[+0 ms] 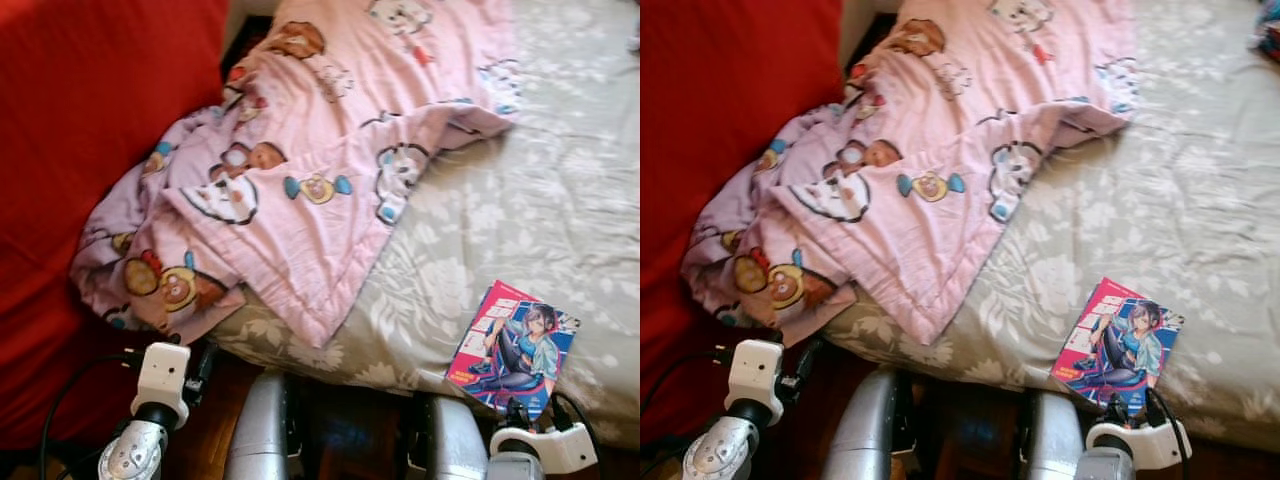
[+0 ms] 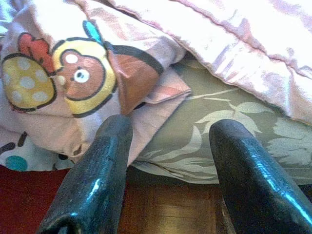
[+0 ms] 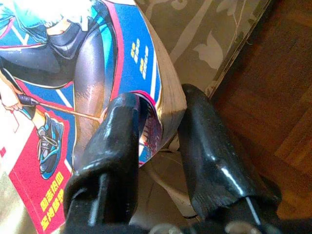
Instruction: Clean up the room
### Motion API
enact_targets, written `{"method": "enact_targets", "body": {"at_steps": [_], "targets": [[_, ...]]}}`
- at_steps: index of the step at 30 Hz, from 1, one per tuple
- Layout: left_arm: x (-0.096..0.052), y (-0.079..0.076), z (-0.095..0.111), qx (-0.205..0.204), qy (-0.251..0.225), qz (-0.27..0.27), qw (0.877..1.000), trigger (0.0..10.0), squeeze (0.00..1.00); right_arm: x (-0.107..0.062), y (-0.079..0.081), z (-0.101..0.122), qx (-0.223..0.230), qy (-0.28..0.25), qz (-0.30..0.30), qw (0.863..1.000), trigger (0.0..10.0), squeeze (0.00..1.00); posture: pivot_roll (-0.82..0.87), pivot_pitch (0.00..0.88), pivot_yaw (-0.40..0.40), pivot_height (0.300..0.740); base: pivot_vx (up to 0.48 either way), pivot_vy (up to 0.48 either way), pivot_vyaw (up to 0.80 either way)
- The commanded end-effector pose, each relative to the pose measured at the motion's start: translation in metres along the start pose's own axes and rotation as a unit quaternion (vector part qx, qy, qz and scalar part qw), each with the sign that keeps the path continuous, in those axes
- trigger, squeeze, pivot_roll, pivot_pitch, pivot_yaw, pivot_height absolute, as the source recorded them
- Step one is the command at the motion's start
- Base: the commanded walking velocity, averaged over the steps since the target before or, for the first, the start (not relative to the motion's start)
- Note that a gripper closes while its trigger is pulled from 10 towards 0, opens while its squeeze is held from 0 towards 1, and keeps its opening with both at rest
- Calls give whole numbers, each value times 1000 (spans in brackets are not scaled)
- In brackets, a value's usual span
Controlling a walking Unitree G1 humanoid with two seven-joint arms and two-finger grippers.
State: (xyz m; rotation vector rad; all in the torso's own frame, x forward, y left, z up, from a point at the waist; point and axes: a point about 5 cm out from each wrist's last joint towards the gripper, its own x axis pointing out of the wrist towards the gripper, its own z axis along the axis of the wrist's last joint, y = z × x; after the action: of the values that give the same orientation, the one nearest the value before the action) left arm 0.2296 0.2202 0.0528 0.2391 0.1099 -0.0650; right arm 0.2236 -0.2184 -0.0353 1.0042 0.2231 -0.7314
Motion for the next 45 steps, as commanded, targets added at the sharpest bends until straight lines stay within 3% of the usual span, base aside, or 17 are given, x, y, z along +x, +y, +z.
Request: {"method": "enact_targets", "body": {"at_steps": [1,7,14,16,19,24,26,27,28,31,36,37,38,39,45], "targets": [[-8,1,-11,6,22,0,1000,10000,0,-5,-12,-5,8,4,-21,1000,0,0,153,280,66,616,0,0,0],[-8,2,-12,8,22,6,1000,10000,0,-1,-1,1,-6,-14,4,1000,0,0,154,277,63,616,0,0,0],[-5,3,-14,9,25,13,1000,10000,0,3,32,12,-78,-52,83,992,0,0,141,267,56,616,0,0,0],[-2,2,-14,5,25,16,1000,10000,0,3,55,15,-127,-63,146,979,0,0,127,253,45,616,0,0,0],[3,-2,-13,0,22,17,1000,10000,0,3,74,18,-166,-71,193,964,0,0,111,241,35,616,0,0,0],[9,-6,-14,-17,22,26,999,10000,0,-2,93,23,-237,-91,253,934,0,0,94,225,27,616,0,0,0],[12,-10,-15,-38,23,31,999,10000,0,-8,105,25,-283,-101,294,907,0,0,75,210,17,616,0,0,0],[12,-10,-15,-38,23,31,999,10000,0,-8,105,25,-283,-101,294,907,0,0,75,210,17,616,0,0,0],[15,-12,-16,-61,24,38,997,10000,0,-12,111,25,-310,-105,318,890,0,0,65,203,10,616,0,0,0],[19,-13,-16,-97,24,51,994,10000,0,-18,116,25,-355,-107,340,864,0,0,56,199,6,616,0,0,0],[23,-20,-19,-113,29,47,992,10000,0,-25,120,21,-384,-105,361,843,0,0,38,191,0,616,0,0,0],[22,-25,-22,-119,34,43,991,10000,0,-27,120,20,-382,-102,361,845,824,0,33,187,-3,616,0,0,0],[22,-25,-22,-119,34,43,991,10000,0,-27,120,20,-382,-102,361,845,824,0,33,187,-3,616,0,0,0],[22,-28,-24,-122,38,41,991,10000,0,-28,121,19,-383,-97,359,845,10000,0,28,183,-5,616,0,0,0],[27,-29,-27,-134,44,45,989,10000,0,-25,123,19,-382,-91,344,853,10000,0,19,169,-11,616,0,0,0]]}}
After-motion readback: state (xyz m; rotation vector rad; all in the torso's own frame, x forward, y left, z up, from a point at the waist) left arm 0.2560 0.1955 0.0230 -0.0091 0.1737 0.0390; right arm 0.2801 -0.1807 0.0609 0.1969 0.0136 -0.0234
